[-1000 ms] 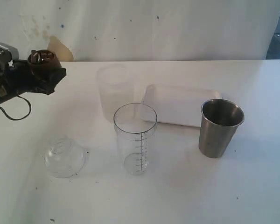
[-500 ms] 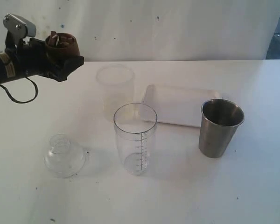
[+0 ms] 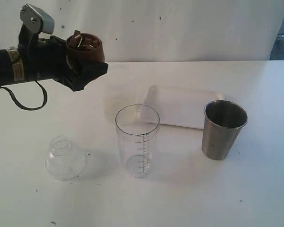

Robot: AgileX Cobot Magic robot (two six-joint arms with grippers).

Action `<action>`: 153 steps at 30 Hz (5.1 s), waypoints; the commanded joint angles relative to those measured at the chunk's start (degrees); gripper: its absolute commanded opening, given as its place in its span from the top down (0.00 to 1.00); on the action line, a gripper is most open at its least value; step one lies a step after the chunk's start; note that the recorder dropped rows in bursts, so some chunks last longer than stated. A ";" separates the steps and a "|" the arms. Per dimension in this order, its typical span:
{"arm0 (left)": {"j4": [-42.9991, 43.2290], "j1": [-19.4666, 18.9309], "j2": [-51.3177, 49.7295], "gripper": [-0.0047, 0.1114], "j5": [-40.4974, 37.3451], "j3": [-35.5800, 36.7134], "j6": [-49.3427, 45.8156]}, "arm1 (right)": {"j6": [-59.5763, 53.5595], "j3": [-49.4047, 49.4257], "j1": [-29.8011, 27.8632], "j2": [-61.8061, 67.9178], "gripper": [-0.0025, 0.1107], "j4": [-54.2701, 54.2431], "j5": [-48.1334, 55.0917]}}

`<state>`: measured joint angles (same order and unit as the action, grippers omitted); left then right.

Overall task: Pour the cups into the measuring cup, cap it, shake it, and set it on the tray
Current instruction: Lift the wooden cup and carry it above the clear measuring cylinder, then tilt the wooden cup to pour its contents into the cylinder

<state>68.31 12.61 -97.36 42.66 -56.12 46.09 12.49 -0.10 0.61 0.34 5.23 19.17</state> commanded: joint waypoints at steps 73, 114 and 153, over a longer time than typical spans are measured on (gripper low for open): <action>-10.49 11.02 -3.28 0.96 0.10 0.03 -35.27 | -0.50 0.10 0.03 -0.34 0.98 0.39 0.05; -6.83 11.98 -3.28 0.96 -0.21 0.03 -59.65 | -0.50 0.10 0.03 -0.34 0.98 0.39 0.05; -10.93 11.98 -3.28 0.96 0.73 0.03 -96.24 | -1.05 0.10 0.03 -0.34 0.98 0.39 0.05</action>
<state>58.86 24.41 -101.13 41.31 -55.75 -49.30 11.85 -0.10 0.61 0.34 5.23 19.17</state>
